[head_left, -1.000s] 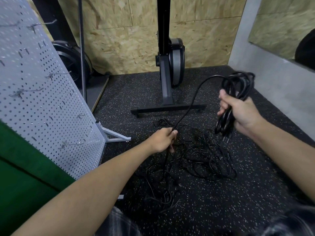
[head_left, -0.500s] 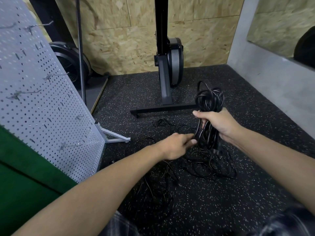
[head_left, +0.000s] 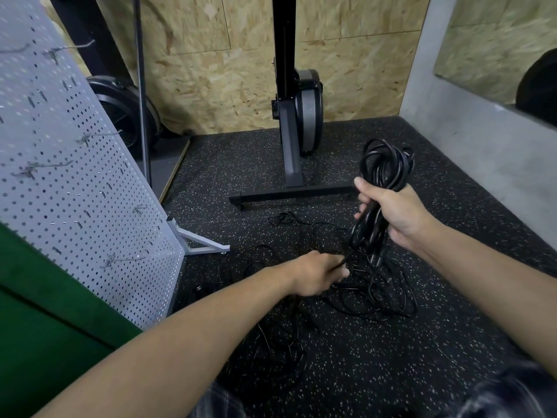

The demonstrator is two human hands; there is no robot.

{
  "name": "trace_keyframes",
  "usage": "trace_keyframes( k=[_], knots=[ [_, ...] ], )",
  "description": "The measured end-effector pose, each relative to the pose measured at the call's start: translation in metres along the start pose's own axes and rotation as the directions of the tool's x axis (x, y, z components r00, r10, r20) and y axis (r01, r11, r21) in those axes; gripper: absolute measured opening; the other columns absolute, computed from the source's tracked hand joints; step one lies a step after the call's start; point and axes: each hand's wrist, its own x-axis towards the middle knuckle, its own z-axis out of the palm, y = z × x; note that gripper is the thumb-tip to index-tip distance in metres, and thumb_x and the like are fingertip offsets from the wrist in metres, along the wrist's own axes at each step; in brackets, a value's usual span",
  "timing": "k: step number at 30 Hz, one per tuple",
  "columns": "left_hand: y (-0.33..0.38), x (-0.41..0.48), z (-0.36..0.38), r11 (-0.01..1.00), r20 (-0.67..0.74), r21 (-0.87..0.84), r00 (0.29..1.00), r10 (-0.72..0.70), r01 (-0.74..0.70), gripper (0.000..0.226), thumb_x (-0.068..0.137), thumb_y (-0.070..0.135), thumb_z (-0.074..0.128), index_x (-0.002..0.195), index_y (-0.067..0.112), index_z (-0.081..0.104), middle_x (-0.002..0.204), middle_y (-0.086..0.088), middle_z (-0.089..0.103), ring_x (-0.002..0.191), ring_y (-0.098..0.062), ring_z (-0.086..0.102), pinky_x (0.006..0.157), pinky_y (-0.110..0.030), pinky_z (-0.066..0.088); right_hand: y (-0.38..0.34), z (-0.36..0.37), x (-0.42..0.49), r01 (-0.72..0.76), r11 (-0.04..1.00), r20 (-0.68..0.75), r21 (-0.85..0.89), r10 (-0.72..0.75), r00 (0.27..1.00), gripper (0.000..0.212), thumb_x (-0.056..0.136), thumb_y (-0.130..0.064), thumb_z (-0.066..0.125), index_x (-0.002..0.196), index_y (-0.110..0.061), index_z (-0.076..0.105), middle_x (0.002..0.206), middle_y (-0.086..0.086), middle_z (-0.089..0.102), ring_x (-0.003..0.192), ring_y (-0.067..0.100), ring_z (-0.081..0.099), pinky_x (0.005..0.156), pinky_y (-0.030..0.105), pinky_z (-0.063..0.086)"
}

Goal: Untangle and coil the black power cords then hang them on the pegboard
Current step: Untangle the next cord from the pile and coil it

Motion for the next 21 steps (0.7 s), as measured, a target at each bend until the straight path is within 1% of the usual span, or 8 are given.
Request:
trace_keyframes(
  k=[4,7,9,11,14,17,19,21],
  knots=[
    [-0.026,0.002,-0.003,0.991,0.012,0.081,0.994,-0.108,0.107,0.031,0.111,0.041,0.047,0.095,0.018,0.06,0.093,-0.012,0.074,0.083,-0.028,0.07,0.079,-0.039,0.056,-0.003,-0.009,0.007,0.082,0.976,-0.081,-0.201,-0.1,0.992,0.018,0.088,-0.031,0.084,0.086,-0.019,0.071,0.073,-0.004,0.064,0.061,0.011,0.06,0.067,0.032,0.053],
    [-0.051,-0.002,-0.014,0.98,-0.023,0.07,0.983,-0.183,0.184,0.026,0.109,0.043,0.05,0.098,0.023,0.062,0.096,-0.003,0.076,0.076,-0.015,0.066,0.075,-0.031,0.047,0.0,-0.019,0.009,0.083,0.929,-0.087,-0.362,-0.123,0.989,0.022,0.089,-0.035,0.082,0.094,-0.016,0.072,0.078,-0.001,0.067,0.06,0.013,0.062,0.067,0.033,0.052],
    [-0.063,-0.006,-0.02,0.978,-0.051,0.05,0.978,-0.201,0.204,0.021,0.109,0.042,0.05,0.096,0.028,0.058,0.095,-0.001,0.076,0.077,-0.014,0.066,0.075,-0.031,0.047,0.001,-0.022,0.008,0.078,0.891,-0.074,-0.448,-0.124,0.99,0.019,0.09,-0.035,0.081,0.092,-0.019,0.073,0.08,-0.001,0.069,0.069,0.017,0.065,0.075,0.037,0.054],
    [-0.066,-0.01,-0.026,0.979,-0.097,0.05,0.977,-0.191,0.196,0.02,0.11,0.04,0.048,0.098,0.027,0.056,0.089,-0.005,0.074,0.075,-0.018,0.067,0.071,-0.034,0.051,0.002,-0.024,0.007,0.07,0.817,-0.054,-0.573,-0.122,0.991,0.025,0.09,-0.041,0.08,0.093,-0.017,0.074,0.084,0.004,0.072,0.081,0.024,0.068,0.083,0.041,0.055],
    [-0.057,-0.01,-0.04,0.994,-0.274,0.057,0.959,-0.075,0.095,0.02,0.111,0.035,0.047,0.095,0.024,0.05,0.079,-0.003,0.062,0.065,-0.019,0.056,0.06,-0.034,0.046,0.005,-0.023,0.007,-0.006,0.665,-0.06,-0.747,-0.058,0.996,0.046,0.085,-0.058,0.078,0.094,-0.016,0.066,0.094,0.004,0.069,0.085,0.02,0.064,0.08,0.039,0.051],
    [-0.035,-0.008,-0.051,0.982,-0.378,0.179,0.918,0.12,-0.055,0.02,0.11,0.036,0.049,0.102,0.018,0.054,0.089,-0.001,0.061,0.081,-0.021,0.058,0.071,-0.039,0.048,0.01,-0.023,0.009,-0.056,0.572,-0.063,-0.818,0.008,0.998,0.079,0.068,-0.082,0.075,0.11,-0.016,0.066,0.106,0.003,0.068,0.096,0.022,0.065,0.086,0.04,0.053],
    [-0.018,-0.009,-0.056,0.958,-0.382,0.255,0.896,0.225,-0.132,0.018,0.109,0.037,0.051,0.11,0.021,0.058,0.099,0.004,0.061,0.088,-0.015,0.057,0.079,-0.032,0.048,0.011,-0.022,0.006,-0.02,0.555,-0.001,-0.832,0.034,0.999,0.085,0.066,-0.084,0.075,0.125,-0.024,0.066,0.119,-0.001,0.067,0.112,0.024,0.063,0.097,0.04,0.05],
    [-0.005,-0.012,-0.059,0.954,-0.401,0.246,0.878,0.264,-0.174,0.014,0.107,0.036,0.055,0.111,0.023,0.058,0.101,0.008,0.061,0.087,-0.008,0.055,0.076,-0.024,0.044,0.014,-0.023,0.007,-0.002,0.568,0.054,-0.823,0.082,0.995,0.087,0.065,-0.084,0.076,0.132,-0.031,0.063,0.126,-0.003,0.065,0.12,0.023,0.06,0.105,0.041,0.048]
  ],
)
